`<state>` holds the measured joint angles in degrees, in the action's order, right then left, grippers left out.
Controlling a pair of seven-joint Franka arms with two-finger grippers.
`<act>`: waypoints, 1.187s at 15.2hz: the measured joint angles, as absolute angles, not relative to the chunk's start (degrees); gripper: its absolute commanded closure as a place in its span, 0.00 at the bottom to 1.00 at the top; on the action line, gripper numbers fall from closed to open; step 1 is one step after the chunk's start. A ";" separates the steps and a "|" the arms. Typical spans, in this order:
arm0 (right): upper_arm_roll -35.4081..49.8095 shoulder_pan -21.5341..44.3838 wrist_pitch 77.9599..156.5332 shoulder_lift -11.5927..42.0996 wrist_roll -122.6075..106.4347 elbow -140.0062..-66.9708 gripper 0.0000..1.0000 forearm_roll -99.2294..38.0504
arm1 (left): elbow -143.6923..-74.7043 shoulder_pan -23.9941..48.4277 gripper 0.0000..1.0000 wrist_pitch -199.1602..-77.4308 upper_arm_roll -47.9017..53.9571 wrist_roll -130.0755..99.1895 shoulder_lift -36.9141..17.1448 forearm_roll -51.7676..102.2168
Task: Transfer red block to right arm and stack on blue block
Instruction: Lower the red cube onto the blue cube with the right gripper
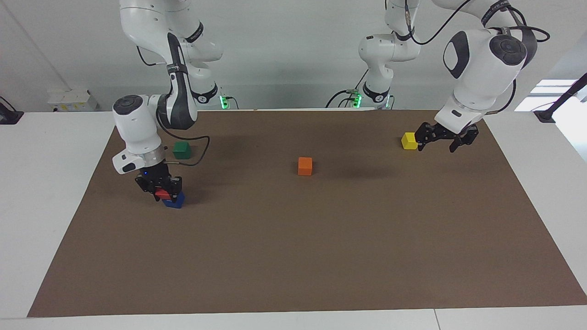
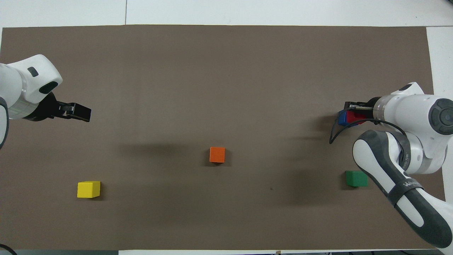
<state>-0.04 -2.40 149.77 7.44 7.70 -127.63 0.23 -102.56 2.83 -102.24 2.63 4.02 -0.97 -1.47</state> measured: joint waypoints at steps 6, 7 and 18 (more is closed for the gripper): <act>-0.26 -2.64 149.77 7.46 7.86 -128.04 1.00 0.23 | -102.16 2.80 0.00 -101.59 2.70 3.75 -1.56 -1.37; -0.30 -2.64 149.77 7.47 7.87 -128.08 1.00 0.23 | -101.92 2.80 0.00 -101.43 2.73 3.69 -1.37 -1.36; -0.31 -2.64 149.77 7.48 8.79 -128.14 1.00 0.23 | -97.00 3.32 0.00 -93.64 4.61 3.67 1.77 -1.31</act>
<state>-0.31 -2.64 149.77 7.48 8.79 -128.14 0.23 -97.00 3.32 -93.64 4.61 3.67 1.77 -1.31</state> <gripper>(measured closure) 0.449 0.000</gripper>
